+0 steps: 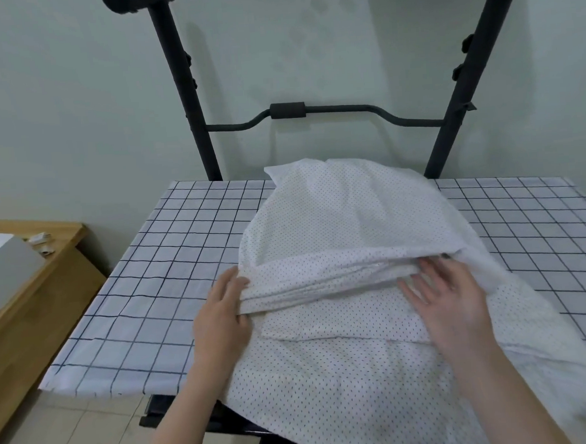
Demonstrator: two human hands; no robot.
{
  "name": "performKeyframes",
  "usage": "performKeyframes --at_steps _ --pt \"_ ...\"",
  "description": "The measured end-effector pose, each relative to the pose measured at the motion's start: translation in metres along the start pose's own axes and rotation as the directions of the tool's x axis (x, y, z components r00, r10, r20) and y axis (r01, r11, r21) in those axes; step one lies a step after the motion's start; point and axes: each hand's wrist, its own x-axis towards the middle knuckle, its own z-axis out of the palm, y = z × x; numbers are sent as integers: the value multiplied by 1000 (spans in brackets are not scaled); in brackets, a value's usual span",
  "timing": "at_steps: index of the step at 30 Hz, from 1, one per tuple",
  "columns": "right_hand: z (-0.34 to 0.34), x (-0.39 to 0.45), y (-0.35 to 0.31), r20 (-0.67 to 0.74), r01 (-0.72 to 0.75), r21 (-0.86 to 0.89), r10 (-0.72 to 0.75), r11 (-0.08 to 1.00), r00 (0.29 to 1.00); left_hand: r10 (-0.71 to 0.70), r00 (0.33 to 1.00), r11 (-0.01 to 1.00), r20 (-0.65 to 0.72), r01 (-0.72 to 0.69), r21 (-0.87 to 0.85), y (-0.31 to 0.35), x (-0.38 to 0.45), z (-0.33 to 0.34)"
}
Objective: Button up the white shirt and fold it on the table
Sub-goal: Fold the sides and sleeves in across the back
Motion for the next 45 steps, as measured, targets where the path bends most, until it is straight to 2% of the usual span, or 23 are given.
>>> performKeyframes --at_steps 2,4,7,9,11,12,14,15,16,17,19,23,26,29,32,33,34,36,38,39,41,43,45 --pt "-13 4 1 -67 -21 3 21 1000 998 -5 1000 1000 -15 5 12 -2 -1 -3" --pt "-16 8 0 -116 20 -162 -39 987 992 -20 999 1000 -46 21 17 -3 -2 -6" --pt "-9 9 -8 -179 146 -416 -239 897 954 -112 988 994 -104 110 -25 -6 -5 -14" --pt "-3 4 -18 -137 266 -559 -404 785 905 -166 978 985 -129 158 -72 -9 -7 -19" --pt "-2 0 -26 30 374 -751 -537 544 843 -170 977 983 -127 159 -94 -12 -8 -22" --pt "-4 -2 -28 140 403 -824 -545 399 826 -157 981 985 -114 148 -90 -13 -8 -23" --pt "-11 2 -24 319 402 -908 -432 115 844 -153 984 986 -93 146 -81 -15 -8 -22" --pt "-16 6 -19 364 380 -925 -336 -18 869 -163 982 984 -94 156 -85 -16 -8 -22" --pt "-23 10 -12 374 354 -927 -244 -121 895 -179 979 981 -98 169 -99 -16 -9 -22" --pt "-30 15 -5 362 331 -926 -180 -179 915 -196 976 976 -100 184 -117 -16 -9 -22" --pt "-37 22 5 339 305 -931 -167 -201 926 -230 969 966 -91 217 -138 -17 -10 -21" --pt "-34 32 7 341 282 -932 -283 -230 896 -285 956 946 -71 269 -182 -17 -10 -19" --pt "-28 34 -3 357 285 -929 -360 -237 862 -337 940 907 -52 309 -286 -13 -8 -22" --pt "-19 27 -19 411 348 -911 -523 -221 746 -285 954 909 -93 239 -341 -9 -8 -26" --pt "-22 14 -39 450 435 -876 -675 -208 585 -157 977 977 -142 132 -170 -9 -11 -27" --pt "-27 9 -43 455 438 -873 -687 -217 567 -96 987 993 -128 86 -81 -9 -14 -27" --pt "-34 4 -46 445 418 -882 -679 -218 584 -29 996 1000 -83 30 5 -7 -18 -27" --pt "-52 -5 -47 362 300 -932 -598 -204 715 61 997 991 45 -66 114 -9 -25 -23" --pt "-69 -12 -41 266 155 -954 -487 -256 832 57 986 988 154 -78 134 -9 -30 -21" --pt "-76 -14 -39 249 114 -947 -464 -301 850 42 981 989 187 -67 131 -9 -29 -22" --pt "-80 -16 -36 286 125 -934 -491 -334 823 6 962 997 273 -26 69 -8 -24 -28" --pt "-71 -19 -36 367 251 -927 -539 -278 759 -49 942 998 332 61 -25 -1 -19 -36" --pt "-54 -19 -33 450 409 -890 -530 -200 719 -89 971 992 221 107 -68 10 -11 -39"
